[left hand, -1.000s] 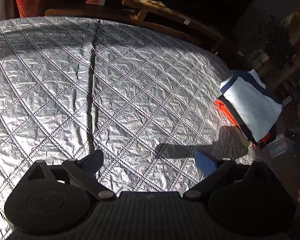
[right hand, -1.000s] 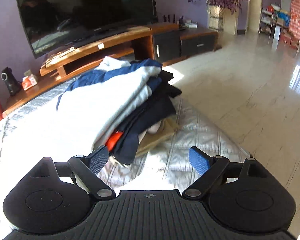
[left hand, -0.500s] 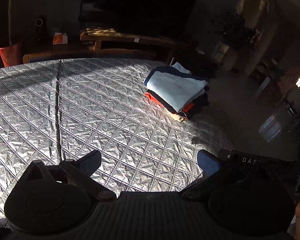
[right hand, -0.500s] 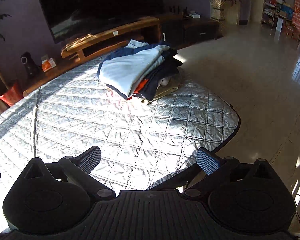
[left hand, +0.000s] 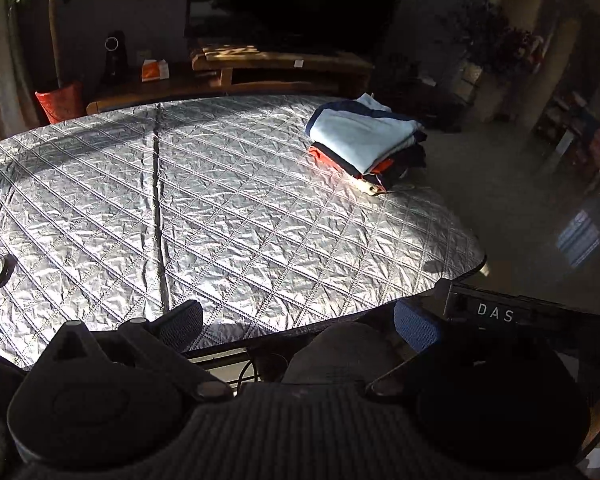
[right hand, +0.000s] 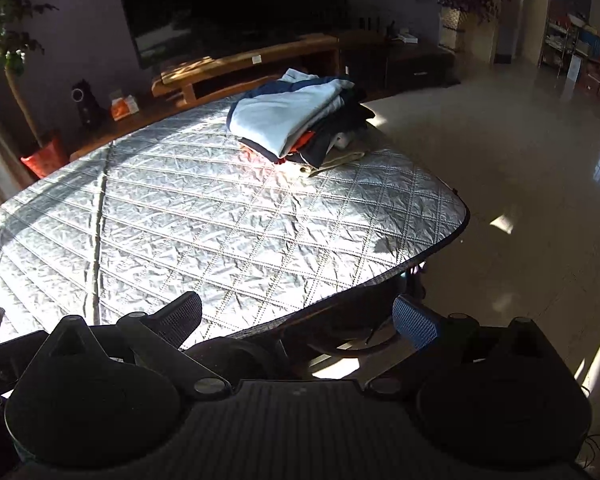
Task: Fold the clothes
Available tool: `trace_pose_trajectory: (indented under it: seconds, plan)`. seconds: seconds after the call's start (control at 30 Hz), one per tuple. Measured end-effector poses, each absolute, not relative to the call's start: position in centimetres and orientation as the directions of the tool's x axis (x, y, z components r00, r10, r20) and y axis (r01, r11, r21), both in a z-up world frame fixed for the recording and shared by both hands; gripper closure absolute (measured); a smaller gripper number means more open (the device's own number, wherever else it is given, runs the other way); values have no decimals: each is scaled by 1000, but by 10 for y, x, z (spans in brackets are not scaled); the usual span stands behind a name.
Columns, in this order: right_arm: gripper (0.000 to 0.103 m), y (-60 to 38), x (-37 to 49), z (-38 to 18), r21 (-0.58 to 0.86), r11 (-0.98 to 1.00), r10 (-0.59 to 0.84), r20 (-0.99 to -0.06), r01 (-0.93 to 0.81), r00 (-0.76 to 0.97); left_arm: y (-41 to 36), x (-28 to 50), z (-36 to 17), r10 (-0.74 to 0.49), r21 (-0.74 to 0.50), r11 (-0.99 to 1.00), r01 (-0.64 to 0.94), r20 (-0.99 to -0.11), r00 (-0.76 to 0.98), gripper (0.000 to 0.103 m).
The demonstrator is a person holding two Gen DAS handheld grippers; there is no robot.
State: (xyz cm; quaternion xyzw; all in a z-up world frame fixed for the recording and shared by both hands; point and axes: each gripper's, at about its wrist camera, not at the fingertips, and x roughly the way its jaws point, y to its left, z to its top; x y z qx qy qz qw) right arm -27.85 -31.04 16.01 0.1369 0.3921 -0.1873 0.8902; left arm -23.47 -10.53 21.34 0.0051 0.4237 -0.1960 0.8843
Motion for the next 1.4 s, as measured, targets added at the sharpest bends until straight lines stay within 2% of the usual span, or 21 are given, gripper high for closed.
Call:
trace_pose_trajectory:
  seconds: [0.23,0.7,1.4]
  plan:
    - [1,-294,-301,184,68,910,-246,-706,409,664,-107,-263,236,-335,-120,924,364,-716,612,1]
    - [1,-293,-327,185,86,900,-251,-702,428,667,-119,-293,244,-319,-78,922,380,-709,629,1]
    - [1,-285,-334,182,81,898,-257,-704,434,662,-112,-303,244,-307,-79,929,361,-708,636,1]
